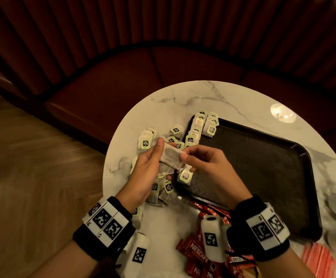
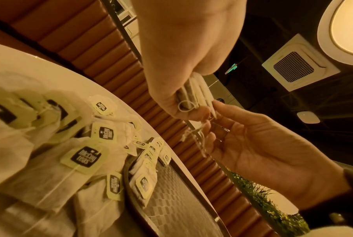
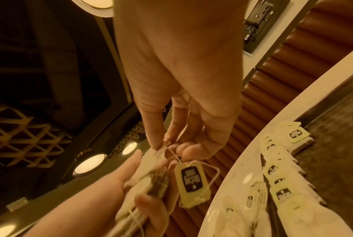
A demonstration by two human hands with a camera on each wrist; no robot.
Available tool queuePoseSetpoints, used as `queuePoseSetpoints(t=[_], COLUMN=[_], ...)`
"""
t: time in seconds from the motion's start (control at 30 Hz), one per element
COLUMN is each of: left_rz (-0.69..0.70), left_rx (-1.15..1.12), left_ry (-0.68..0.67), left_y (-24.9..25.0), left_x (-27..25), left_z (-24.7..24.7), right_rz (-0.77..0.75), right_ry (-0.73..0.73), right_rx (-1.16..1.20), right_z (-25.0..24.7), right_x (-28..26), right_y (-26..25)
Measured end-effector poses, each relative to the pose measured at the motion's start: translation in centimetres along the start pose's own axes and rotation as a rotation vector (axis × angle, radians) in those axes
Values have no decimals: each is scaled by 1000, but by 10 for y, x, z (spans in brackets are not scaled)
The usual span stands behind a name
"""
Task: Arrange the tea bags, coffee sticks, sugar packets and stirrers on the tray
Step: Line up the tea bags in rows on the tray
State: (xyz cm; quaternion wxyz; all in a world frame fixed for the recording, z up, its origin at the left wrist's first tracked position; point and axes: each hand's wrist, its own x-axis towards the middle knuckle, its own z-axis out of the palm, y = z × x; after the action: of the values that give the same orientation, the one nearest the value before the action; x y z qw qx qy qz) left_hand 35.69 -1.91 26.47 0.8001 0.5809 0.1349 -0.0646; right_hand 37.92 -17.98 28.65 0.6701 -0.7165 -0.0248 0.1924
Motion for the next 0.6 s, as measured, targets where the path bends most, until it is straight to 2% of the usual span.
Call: queuePoseSetpoints(t=[0.17,0.37,0.47,0.6], left_rz=[109,293,343,288], left_rx=[155,325,426,295], left_ry=[43,-124,-150,-128], left_y=[0,3,0,-1], left_x=[-3,-8,-8,-8], left_z=[-11,-13,-11,-6], right_rz=[-15,-6,6,29], right_ry=[77,64,53,19], right_rx=[80,62,108,210], right_z=[-15,-16,-14,-14], right_x=[-5,-8,-10,-14], right_y=[-12,-19,-22,-30])
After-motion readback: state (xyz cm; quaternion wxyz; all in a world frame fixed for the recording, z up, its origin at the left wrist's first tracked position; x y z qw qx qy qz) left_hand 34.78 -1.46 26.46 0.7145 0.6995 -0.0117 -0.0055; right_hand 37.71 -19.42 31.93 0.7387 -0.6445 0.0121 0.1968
